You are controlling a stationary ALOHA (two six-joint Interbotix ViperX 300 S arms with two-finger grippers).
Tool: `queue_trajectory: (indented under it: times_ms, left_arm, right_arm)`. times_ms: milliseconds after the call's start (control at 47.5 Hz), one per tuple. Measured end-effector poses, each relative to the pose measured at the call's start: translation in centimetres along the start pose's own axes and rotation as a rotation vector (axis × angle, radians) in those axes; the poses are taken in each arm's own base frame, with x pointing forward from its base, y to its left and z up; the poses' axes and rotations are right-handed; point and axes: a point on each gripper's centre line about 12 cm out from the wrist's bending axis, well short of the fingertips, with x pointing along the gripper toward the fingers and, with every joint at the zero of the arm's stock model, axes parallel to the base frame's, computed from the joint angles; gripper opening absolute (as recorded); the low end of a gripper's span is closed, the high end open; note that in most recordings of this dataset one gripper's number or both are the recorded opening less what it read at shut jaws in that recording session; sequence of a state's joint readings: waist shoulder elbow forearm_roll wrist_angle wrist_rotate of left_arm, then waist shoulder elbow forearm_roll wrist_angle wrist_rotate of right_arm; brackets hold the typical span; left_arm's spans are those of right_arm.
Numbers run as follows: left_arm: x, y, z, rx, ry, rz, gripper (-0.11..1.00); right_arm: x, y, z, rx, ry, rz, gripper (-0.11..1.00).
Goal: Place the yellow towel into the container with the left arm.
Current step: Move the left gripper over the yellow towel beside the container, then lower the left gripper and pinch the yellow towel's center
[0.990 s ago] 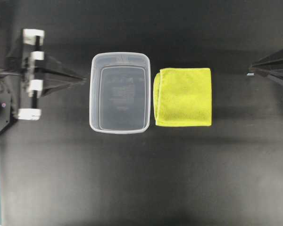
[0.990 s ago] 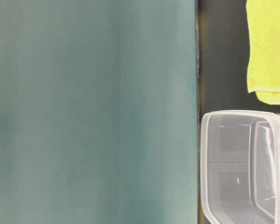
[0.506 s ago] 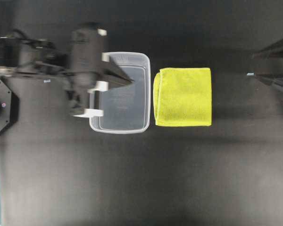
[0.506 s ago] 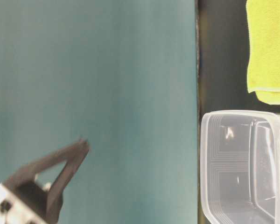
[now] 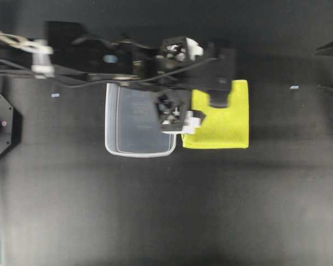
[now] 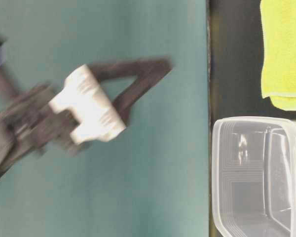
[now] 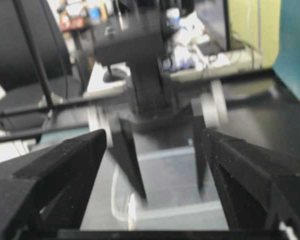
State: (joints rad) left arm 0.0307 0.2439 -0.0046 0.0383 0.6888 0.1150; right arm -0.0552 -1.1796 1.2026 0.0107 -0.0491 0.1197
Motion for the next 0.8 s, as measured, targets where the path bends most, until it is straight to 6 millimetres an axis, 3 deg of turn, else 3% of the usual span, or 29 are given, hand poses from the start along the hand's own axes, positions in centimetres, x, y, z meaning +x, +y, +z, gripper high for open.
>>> queue_trajectory:
  times_ms: [105,253,442,632,801]
  left_arm:
    - [3.5,0.4,-0.7,-0.007,0.056,-0.002,0.9]
    - [6.6,1.0,-1.1,-0.023,0.077,0.003,0.9]
    - [10.9,0.4,-2.5,-0.018,0.126,-0.009,0.91]
    - [13.4,-0.1,-4.3,-0.023,0.181,-0.018,0.9]
    - [13.7,-0.3,-4.5,-0.02,0.189,-0.02,0.88]
  right_arm:
    - [-0.2,0.0,0.3,-0.002,-0.02,-0.001,0.75]
    - [-0.3,0.0,0.4,-0.003,-0.026,-0.001,0.75]
    - [-0.3,0.0,0.5,-0.008,-0.028,-0.003,0.75]
    - [-0.3,0.0,0.4,-0.009,-0.022,-0.003,0.75]
    - [-0.4,-0.1,0.5,-0.008,-0.025,-0.005,0.75]
